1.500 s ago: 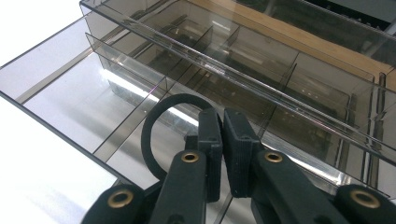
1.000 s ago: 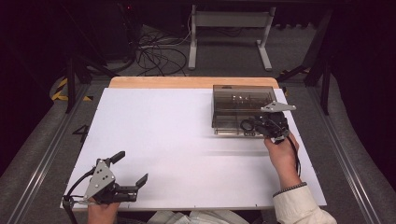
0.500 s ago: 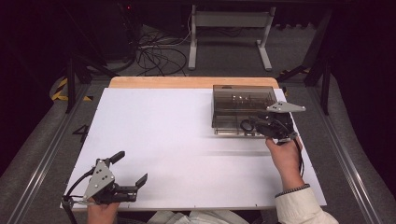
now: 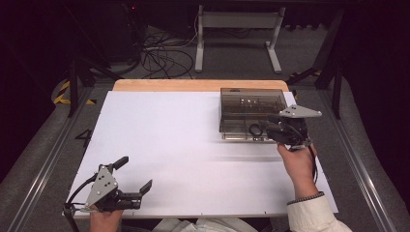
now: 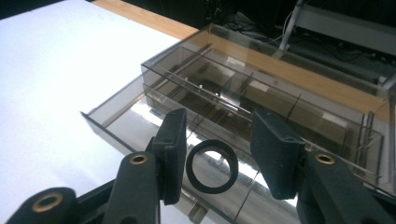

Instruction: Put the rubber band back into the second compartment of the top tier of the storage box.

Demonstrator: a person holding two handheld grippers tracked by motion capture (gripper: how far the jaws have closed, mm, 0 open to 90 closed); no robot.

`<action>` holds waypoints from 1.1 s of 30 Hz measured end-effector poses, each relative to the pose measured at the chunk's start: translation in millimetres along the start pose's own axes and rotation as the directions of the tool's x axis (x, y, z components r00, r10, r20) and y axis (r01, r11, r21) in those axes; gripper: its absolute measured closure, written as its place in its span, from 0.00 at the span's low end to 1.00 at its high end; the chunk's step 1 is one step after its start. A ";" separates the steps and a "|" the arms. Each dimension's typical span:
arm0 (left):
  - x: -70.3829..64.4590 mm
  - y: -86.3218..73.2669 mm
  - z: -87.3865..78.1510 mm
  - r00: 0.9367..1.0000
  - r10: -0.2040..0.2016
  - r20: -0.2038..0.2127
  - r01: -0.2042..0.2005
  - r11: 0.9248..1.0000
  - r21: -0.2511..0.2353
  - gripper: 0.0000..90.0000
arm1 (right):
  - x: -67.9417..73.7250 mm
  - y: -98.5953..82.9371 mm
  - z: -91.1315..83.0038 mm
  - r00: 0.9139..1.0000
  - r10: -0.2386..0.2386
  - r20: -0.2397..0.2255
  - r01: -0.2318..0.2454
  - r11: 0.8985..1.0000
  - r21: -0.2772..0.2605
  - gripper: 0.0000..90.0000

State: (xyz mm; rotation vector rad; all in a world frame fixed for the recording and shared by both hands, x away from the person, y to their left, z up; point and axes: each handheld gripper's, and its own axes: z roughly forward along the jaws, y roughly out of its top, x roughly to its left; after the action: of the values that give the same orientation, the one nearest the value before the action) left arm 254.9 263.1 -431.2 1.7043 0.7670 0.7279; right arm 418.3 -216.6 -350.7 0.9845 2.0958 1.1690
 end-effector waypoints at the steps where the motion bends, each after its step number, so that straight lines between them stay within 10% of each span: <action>1: 0.1 -0.1 0.2 1.000 -0.001 -0.001 0.001 1.000 -0.002 0.01 | 0.9 0.8 -3.9 1.000 -0.019 -0.011 0.019 1.000 0.000 0.58; 20: 0.3 0.7 -0.7 1.000 -0.004 0.002 0.004 1.000 -0.006 0.01 | 13.9 4.6 -37.4 0.993 -0.071 -0.097 0.064 0.995 -0.071 0.38; 33: 0.7 1.7 -0.8 1.000 -0.010 0.008 0.010 1.000 -0.011 0.01 | 34.6 -10.3 -55.0 0.954 -0.176 -0.242 0.129 0.971 -0.201 0.05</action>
State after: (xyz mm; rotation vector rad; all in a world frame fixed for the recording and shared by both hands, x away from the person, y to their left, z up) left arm 254.9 263.8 -429.2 1.6911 0.7649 0.7170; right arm 354.0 -218.7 -337.0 0.5994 2.1690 1.4430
